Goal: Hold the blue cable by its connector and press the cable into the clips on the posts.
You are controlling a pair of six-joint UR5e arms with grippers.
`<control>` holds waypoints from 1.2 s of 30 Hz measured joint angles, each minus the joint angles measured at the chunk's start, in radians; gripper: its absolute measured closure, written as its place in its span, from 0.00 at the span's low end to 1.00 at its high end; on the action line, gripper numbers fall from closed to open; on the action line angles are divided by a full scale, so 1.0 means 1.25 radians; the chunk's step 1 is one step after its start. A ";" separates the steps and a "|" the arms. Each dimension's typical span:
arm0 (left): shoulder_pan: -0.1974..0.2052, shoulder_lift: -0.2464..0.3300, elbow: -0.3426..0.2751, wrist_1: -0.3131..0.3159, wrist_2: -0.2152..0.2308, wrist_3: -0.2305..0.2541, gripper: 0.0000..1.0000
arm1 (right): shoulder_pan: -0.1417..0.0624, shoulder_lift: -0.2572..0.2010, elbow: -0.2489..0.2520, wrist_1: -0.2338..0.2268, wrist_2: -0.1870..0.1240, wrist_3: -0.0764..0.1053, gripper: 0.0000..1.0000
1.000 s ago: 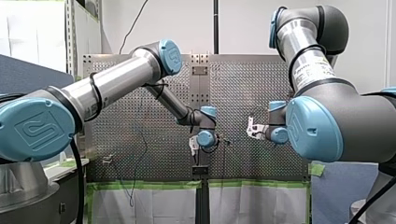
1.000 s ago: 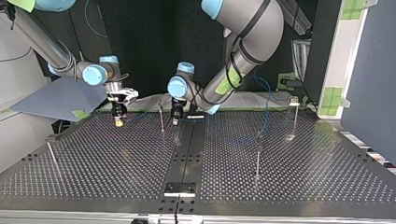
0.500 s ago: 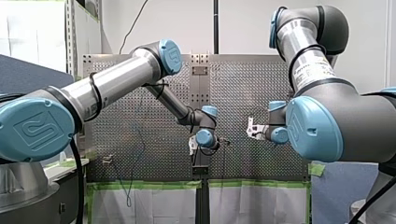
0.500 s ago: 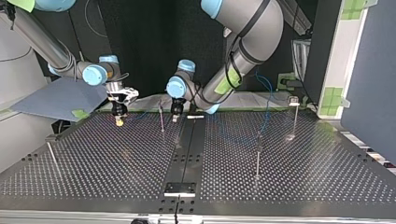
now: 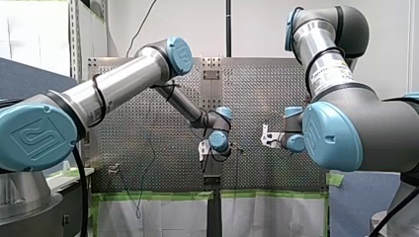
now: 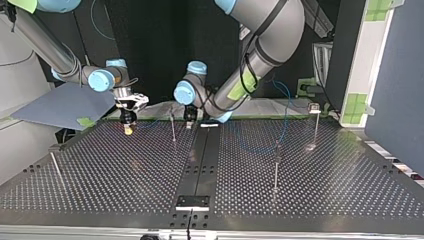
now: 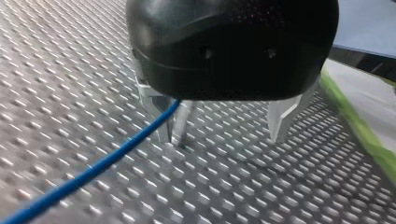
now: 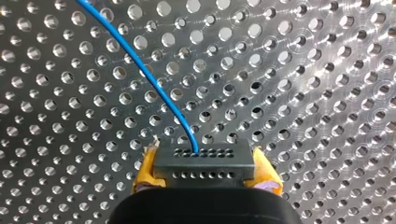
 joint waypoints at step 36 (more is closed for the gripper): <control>-0.091 0.055 -0.042 -0.039 -0.154 0.018 0.00 | 0.000 0.001 0.000 0.015 -0.006 -0.004 1.00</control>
